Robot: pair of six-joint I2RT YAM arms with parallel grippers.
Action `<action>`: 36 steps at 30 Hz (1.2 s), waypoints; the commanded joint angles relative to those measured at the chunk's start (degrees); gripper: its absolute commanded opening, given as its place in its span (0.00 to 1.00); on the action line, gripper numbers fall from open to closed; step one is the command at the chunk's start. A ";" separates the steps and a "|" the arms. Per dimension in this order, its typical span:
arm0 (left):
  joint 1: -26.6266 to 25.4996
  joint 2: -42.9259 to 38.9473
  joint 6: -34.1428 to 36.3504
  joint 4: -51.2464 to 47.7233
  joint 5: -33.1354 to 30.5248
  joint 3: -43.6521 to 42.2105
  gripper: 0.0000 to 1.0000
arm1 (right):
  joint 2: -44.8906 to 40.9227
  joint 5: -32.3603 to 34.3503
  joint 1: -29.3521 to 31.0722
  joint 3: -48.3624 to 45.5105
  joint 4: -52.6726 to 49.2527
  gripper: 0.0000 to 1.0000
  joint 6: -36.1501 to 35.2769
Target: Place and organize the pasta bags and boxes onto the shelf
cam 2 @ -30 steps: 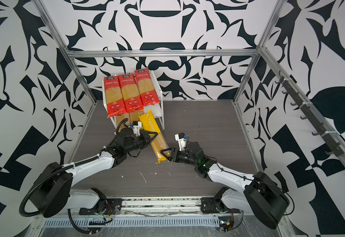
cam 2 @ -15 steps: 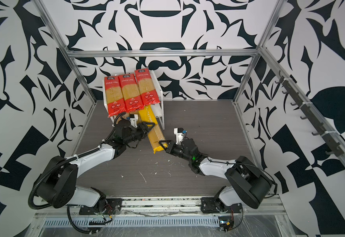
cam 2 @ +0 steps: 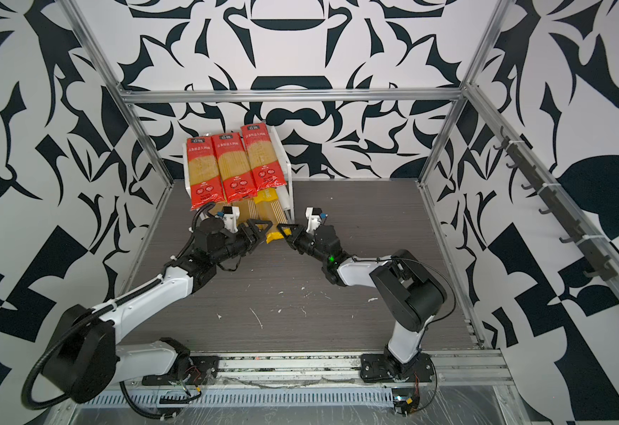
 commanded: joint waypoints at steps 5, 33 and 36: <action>-2.74 -10.44 2.21 -8.62 -0.67 -4.87 0.68 | 4.43 2.10 -2.17 10.94 1.76 0.07 0.52; -4.54 -27.44 30.09 -37.90 -26.95 -8.94 0.70 | -29.99 13.07 -10.33 -3.08 -57.11 0.67 -38.60; -4.45 -32.39 36.69 -36.58 -32.31 -11.61 0.72 | -36.08 23.01 -11.98 -7.25 -57.46 0.73 -48.03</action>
